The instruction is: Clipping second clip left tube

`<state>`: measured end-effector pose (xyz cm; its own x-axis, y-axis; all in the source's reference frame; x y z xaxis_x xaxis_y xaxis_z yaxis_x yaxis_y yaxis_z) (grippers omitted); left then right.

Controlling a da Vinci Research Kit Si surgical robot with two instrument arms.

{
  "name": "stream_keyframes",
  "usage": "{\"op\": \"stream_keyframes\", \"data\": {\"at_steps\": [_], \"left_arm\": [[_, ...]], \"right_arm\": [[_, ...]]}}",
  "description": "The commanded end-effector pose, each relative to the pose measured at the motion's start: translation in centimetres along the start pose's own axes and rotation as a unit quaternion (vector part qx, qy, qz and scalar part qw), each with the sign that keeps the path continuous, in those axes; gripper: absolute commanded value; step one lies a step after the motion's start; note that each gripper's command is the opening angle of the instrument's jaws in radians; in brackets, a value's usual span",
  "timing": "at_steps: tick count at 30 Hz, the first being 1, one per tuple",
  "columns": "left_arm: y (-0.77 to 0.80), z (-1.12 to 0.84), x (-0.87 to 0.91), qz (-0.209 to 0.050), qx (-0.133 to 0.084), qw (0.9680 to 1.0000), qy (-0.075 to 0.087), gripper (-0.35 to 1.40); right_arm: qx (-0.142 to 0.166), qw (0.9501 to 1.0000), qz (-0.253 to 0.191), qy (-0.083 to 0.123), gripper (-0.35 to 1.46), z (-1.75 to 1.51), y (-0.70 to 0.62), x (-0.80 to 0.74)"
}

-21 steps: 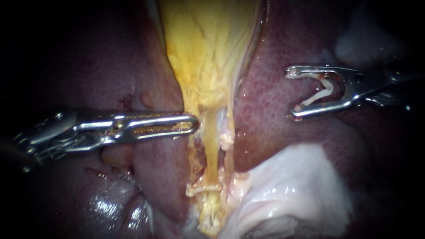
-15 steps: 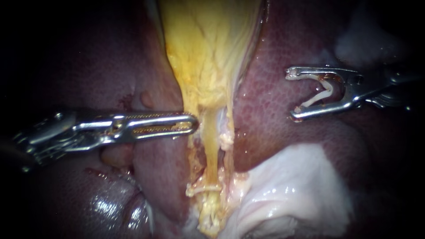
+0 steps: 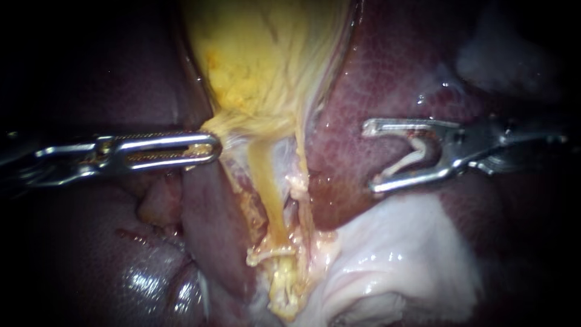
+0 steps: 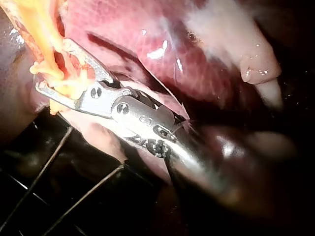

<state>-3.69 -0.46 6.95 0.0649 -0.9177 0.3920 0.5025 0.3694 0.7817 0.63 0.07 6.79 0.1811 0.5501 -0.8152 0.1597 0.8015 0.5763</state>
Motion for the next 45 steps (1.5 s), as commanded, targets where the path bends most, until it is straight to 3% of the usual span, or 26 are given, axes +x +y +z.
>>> {"op": "stream_keyframes", "data": {"at_steps": [1, 7, 13, 20, 27, 32, 39, 45], "left_arm": [[0.00, -0.01, 0.00, 0.000, 0.001, 1.0000, 0.000, -0.35], [-0.03, -0.06, 0.01, 0.000, -0.001, 1.0000, -0.001, -0.35], [-0.06, -0.10, -0.01, -0.001, 0.001, 1.0000, -0.003, -0.35], [-0.11, -0.09, -0.01, -0.004, -0.001, 1.0000, -0.004, -0.35], [-0.13, -0.09, -0.01, -0.005, -0.002, 1.0000, -0.004, -0.35], [-0.10, -0.09, -0.01, -0.004, -0.001, 1.0000, -0.004, -0.35], [0.11, -0.09, -0.02, -0.004, -0.007, 0.9999, -0.007, -0.35], [0.12, -0.05, -0.03, -0.005, -0.008, 0.9999, -0.007, -0.35]], "right_arm": [[0.005, 1.0000, 0.005, 0.005, 0.60, 0.13, 0.00, -0.14], [0.021, 0.9992, 0.035, -0.007, 0.60, 0.58, 0.07, -0.81], [0.017, 0.9987, 0.045, -0.014, 0.60, 0.69, 0.22, -1.13], [0.014, 0.9984, 0.052, -0.015, 0.60, 0.82, 0.34, -1.23], [0.023, 0.9979, 0.058, -0.016, 0.60, 1.09, 0.38, -1.30], [0.052, 0.9958, 0.073, -0.018, 0.60, 1.25, 0.26, -1.31], [0.090, 0.9922, 0.086, -0.008, 0.58, 1.30, 0.05, -1.20], [0.102, 0.9910, 0.086, -0.010, 0.57, 1.48, 0.03, -1.21]]}}
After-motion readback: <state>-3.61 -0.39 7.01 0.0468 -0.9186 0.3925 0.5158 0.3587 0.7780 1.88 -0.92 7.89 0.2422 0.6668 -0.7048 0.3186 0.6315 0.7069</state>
